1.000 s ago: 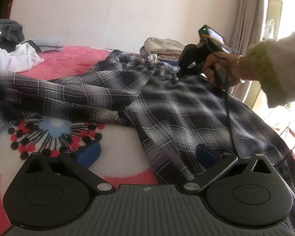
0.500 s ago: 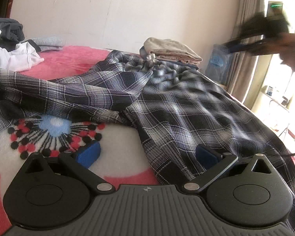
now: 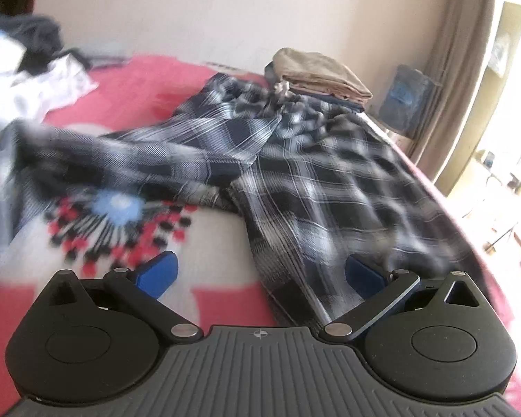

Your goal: Fold clothes

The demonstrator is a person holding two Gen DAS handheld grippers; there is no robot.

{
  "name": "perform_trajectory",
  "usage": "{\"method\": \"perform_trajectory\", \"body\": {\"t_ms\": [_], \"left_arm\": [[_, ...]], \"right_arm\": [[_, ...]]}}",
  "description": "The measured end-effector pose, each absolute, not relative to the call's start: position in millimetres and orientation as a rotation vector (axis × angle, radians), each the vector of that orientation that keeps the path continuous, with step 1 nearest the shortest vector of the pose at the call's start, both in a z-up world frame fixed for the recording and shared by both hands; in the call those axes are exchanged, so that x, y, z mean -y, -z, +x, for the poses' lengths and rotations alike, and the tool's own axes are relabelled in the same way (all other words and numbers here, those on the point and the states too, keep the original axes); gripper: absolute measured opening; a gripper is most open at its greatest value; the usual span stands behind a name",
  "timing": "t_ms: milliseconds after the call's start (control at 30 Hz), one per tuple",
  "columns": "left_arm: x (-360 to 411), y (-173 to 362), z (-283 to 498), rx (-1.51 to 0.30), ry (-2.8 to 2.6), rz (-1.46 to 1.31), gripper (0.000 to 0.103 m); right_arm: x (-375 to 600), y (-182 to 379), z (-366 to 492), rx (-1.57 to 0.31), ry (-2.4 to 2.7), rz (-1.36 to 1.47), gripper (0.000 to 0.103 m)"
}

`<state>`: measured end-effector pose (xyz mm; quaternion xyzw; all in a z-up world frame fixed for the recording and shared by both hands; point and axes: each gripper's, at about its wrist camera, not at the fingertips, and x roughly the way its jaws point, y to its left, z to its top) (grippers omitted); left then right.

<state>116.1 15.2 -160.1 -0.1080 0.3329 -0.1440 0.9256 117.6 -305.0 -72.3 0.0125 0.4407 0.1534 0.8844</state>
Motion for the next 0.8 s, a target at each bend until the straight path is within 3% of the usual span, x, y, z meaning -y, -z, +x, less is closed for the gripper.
{"method": "perform_trajectory", "body": {"t_ms": [167, 433, 500, 567, 767, 800], "left_arm": [[-14.0, 154.1, 74.2, -0.771, 0.368, -0.197, 0.103], [-5.8, 152.1, 26.4, -0.897, 0.504, -0.212, 0.102], [-0.5, 152.2, 18.0, -0.923, 0.535, -0.233, 0.100], [6.1, 152.9, 9.9, -0.935, 0.544, -0.230, 0.098], [12.9, 157.1, 5.2, -0.939, 0.517, -0.184, 0.079], [12.7, 157.8, 5.4, -0.939, 0.515, -0.180, 0.076]], "right_arm": [[279.9, 129.7, 83.3, -1.011, -0.355, -0.087, 0.020], [359.0, 106.9, -1.4, -0.987, -0.110, 0.329, 0.021], [354.2, 106.9, -19.4, -1.000, -0.109, 0.443, 0.036], [343.9, 110.1, -24.2, -0.991, -0.129, 0.541, 0.042], [319.0, 137.9, -7.1, -1.008, -0.114, 0.699, 0.045], [317.1, 142.6, -5.5, -1.008, -0.096, 0.701, 0.036]]}}
